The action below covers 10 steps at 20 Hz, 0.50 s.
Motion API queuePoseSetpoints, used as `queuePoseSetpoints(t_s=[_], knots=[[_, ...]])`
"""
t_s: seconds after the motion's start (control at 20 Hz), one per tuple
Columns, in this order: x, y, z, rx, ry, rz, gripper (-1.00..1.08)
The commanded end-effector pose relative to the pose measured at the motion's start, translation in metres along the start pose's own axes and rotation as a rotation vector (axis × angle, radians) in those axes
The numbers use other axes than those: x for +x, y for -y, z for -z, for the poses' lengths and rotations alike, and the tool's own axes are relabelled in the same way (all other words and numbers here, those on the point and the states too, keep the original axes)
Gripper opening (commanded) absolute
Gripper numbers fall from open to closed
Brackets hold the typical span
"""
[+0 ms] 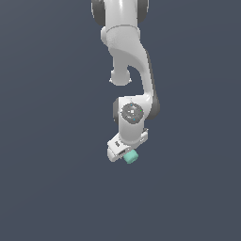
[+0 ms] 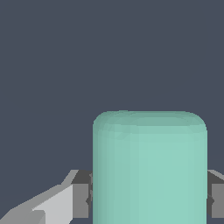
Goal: Pick up the object and move it to a goal position.
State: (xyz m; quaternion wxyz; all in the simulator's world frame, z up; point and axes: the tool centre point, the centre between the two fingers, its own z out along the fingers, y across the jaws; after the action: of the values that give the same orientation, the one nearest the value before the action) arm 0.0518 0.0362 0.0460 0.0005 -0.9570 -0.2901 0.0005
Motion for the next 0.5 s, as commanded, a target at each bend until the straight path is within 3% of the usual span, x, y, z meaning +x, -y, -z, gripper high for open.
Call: queuePoseSetpoints(t_s=[0.0, 0.45], knots=[[-0.005, -0.015, 0.006, -0.001, -0.001, -0.002, -1.00], [-0.033, -0.096, 0.036, -0.001, -0.001, -0.002, -1.00]])
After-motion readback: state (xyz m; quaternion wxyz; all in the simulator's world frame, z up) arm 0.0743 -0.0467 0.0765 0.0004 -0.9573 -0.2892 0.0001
